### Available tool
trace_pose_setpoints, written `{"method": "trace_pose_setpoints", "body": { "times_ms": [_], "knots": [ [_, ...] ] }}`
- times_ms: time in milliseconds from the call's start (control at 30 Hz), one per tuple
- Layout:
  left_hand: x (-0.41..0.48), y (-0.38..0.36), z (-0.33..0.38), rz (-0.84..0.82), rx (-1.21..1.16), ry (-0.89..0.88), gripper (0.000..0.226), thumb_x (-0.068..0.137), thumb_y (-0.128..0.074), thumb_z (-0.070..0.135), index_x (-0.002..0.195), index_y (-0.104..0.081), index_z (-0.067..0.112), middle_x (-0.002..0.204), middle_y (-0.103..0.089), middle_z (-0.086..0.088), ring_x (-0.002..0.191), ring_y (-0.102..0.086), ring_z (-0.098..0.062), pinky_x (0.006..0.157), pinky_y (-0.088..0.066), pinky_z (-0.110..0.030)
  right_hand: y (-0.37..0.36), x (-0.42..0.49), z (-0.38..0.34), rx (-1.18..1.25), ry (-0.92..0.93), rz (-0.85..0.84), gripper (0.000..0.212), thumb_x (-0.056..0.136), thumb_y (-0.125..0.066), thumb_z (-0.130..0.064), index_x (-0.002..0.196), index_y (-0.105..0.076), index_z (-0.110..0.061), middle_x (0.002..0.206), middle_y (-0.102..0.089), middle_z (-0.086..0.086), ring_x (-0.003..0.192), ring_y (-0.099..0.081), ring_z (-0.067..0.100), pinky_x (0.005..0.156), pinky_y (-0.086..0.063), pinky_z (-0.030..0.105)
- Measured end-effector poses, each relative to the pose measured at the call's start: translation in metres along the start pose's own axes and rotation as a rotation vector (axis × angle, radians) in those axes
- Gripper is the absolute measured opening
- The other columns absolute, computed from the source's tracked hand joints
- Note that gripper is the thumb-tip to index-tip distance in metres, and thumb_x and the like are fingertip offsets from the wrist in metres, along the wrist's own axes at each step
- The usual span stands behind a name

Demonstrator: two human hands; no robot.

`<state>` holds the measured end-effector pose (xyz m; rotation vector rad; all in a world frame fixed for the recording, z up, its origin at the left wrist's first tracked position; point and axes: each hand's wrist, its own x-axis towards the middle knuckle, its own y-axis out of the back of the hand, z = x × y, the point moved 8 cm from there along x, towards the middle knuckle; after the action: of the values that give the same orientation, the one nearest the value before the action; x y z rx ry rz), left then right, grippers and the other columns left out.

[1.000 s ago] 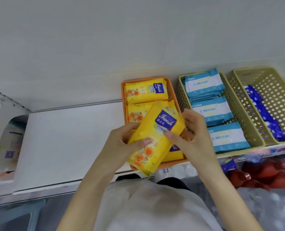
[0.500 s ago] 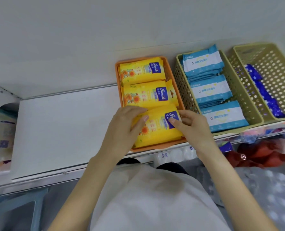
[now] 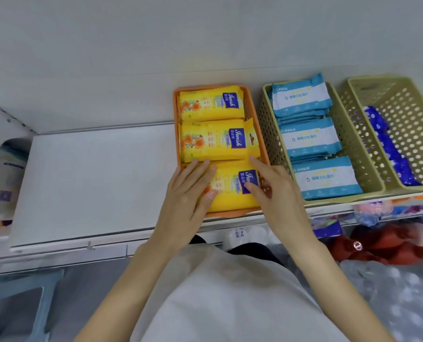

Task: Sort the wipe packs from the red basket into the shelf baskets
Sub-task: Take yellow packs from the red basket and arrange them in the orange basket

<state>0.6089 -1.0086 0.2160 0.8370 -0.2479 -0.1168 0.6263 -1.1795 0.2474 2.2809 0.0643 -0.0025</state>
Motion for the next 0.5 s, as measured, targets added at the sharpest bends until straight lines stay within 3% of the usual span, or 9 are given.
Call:
{"method": "trace_pose_setpoints", "body": {
  "times_ms": [133, 267, 433, 500],
  "knots": [
    [-0.002, -0.003, 0.002, -0.002, 0.050, 0.018, 0.056, 0.101, -0.014, 0.052, 0.145, -0.032, 0.022, 0.155, -0.028, 0.003, 0.147, -0.011, -0.011, 0.120, -0.001, -0.030, -0.002, 0.003, 0.004, 0.017, 0.039, -0.056, 0.053, 0.093, -0.059, -0.021, 0.142, -0.042, -0.027, 0.118, -0.050, 0.000, 0.100, -0.044, 0.003, 0.085, -0.027, 0.006],
    [-0.017, 0.000, 0.009, 0.042, -0.101, 0.157, 0.056, 0.099, -0.018, 0.054, 0.147, -0.029, 0.028, 0.158, -0.019, 0.008, 0.147, -0.005, -0.005, 0.121, -0.003, -0.032, 0.000, -0.002, 0.001, -0.033, 0.082, -0.081, 0.055, 0.093, -0.059, -0.023, 0.144, -0.038, -0.025, 0.135, -0.043, 0.005, 0.125, -0.039, 0.017, 0.101, -0.029, 0.020],
    [-0.066, 0.023, 0.015, 0.240, -0.336, 0.452, 0.045, 0.093, -0.030, 0.052, 0.137, -0.034, 0.046, 0.151, -0.032, 0.019, 0.139, -0.023, 0.008, 0.111, -0.019, -0.010, 0.010, -0.023, -0.001, 0.022, 0.115, -0.127, 0.054, 0.095, -0.053, -0.036, 0.145, -0.036, -0.027, 0.145, -0.039, 0.003, 0.134, -0.032, 0.019, 0.111, -0.031, 0.038],
    [-0.095, 0.034, 0.013, 0.358, -0.410, 0.582, 0.039, 0.094, -0.034, 0.045, 0.133, -0.040, 0.046, 0.146, -0.040, 0.019, 0.130, -0.032, 0.016, 0.101, -0.022, 0.000, 0.012, -0.034, -0.014, 0.037, 0.199, -0.106, 0.050, 0.095, -0.054, -0.034, 0.142, -0.042, -0.024, 0.144, -0.041, 0.004, 0.134, -0.032, 0.019, 0.111, -0.031, 0.037]
  ]
}}
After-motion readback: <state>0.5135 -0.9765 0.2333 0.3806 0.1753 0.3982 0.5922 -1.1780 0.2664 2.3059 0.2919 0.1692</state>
